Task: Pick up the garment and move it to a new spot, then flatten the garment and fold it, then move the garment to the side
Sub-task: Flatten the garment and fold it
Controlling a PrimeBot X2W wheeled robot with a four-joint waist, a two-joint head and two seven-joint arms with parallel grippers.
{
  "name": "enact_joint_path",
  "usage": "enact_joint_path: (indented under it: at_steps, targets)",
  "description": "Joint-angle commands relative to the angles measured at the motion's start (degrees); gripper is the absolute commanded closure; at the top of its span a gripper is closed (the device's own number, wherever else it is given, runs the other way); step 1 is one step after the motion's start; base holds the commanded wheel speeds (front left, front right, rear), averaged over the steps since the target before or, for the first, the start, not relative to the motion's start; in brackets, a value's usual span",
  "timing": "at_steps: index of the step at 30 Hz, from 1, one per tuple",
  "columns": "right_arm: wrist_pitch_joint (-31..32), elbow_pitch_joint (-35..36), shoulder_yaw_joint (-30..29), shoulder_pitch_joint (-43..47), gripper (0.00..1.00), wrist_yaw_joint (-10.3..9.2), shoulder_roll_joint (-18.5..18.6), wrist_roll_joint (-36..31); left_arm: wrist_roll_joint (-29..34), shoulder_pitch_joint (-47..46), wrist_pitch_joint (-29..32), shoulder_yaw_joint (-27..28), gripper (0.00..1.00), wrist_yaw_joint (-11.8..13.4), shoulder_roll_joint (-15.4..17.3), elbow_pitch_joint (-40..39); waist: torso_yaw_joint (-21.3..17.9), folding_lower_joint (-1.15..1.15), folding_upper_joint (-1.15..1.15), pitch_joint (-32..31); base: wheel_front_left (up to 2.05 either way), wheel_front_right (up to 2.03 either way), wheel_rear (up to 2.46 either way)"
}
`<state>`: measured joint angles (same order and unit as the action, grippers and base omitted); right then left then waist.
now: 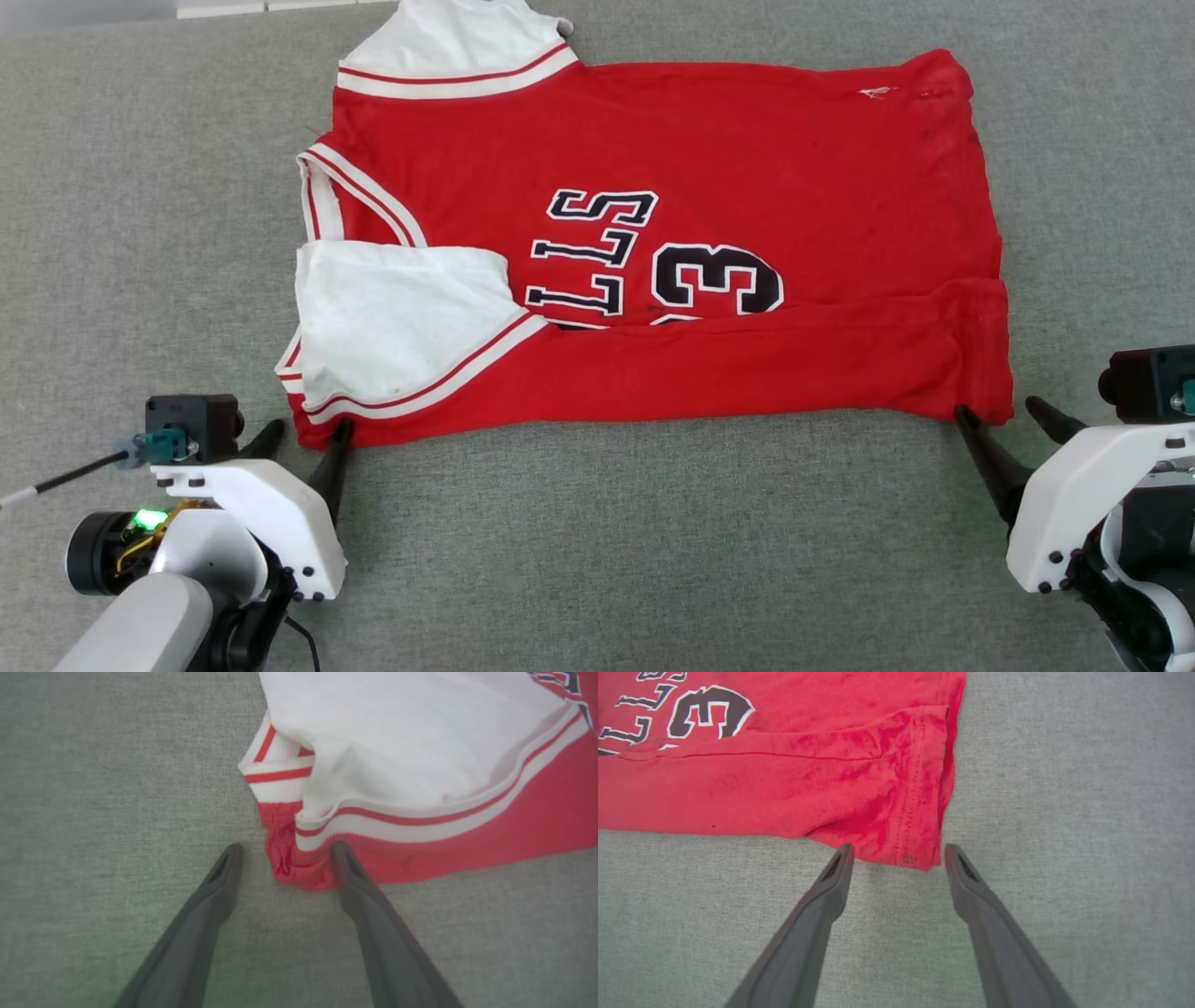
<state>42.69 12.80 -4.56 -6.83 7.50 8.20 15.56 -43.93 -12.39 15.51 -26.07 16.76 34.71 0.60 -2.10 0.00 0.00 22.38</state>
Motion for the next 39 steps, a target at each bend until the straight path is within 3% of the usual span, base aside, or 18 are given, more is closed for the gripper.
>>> enact_joint_path:
  at_steps: [1,9,20,27,36,38,39]
  targets:
    - [-0.24,0.27,-0.07,-0.58,0.0,-0.02,0.56,-0.29,-1.22,2.29,3.17,-2.84,1.0,-0.95,-1.12,2.76,0.13,0.0,0.0,-0.14,0.0,0.0,0.0]
    - [1.22,0.22,0.02,-0.81,0.0,-0.02,2.54,-1.26,-0.48,1.45,-1.43,-1.43,1.0,-1.65,-1.72,0.4,1.38,0.0,0.0,-2.86,0.0,0.0,0.0]
    - [6.19,-5.12,-0.46,-3.75,0.0,-0.03,3.84,-7.55,1.38,2.01,-5.05,-0.47,1.0,-0.62,-0.91,-10.47,4.3,0.0,0.0,-4.19,0.0,0.0,0.0]
    - [6.19,-9.49,-1.36,-5.41,0.0,-0.03,1.68,-12.27,2.65,2.14,-6.04,-0.38,1.0,0.07,-0.17,-15.19,5.99,0.0,0.0,-2.48,0.0,0.0,0.0]
    - [6.04,-15.61,-0.65,-5.4,0.0,-0.01,-0.68,-11.78,2.92,1.05,-6.61,-1.0,1.0,-0.98,-0.28,-15.19,7.14,0.0,0.0,-0.56,0.0,0.0,0.0]
    - [5.95,-16.33,-0.58,-5.32,0.81,0.06,-0.63,-11.3,2.89,0.85,-6.52,-0.96,1.0,-1.19,0.01,-14.51,7.21,0.0,0.0,-0.42,0.0,0.0,0.0]
    - [5.59,-16.58,-0.95,-5.49,1.0,0.06,-0.45,-11.12,2.99,0.83,-6.39,-1.01,1.0,-1.31,0.2,-14.13,7.22,0.0,0.0,-0.45,0.0,0.0,0.0]
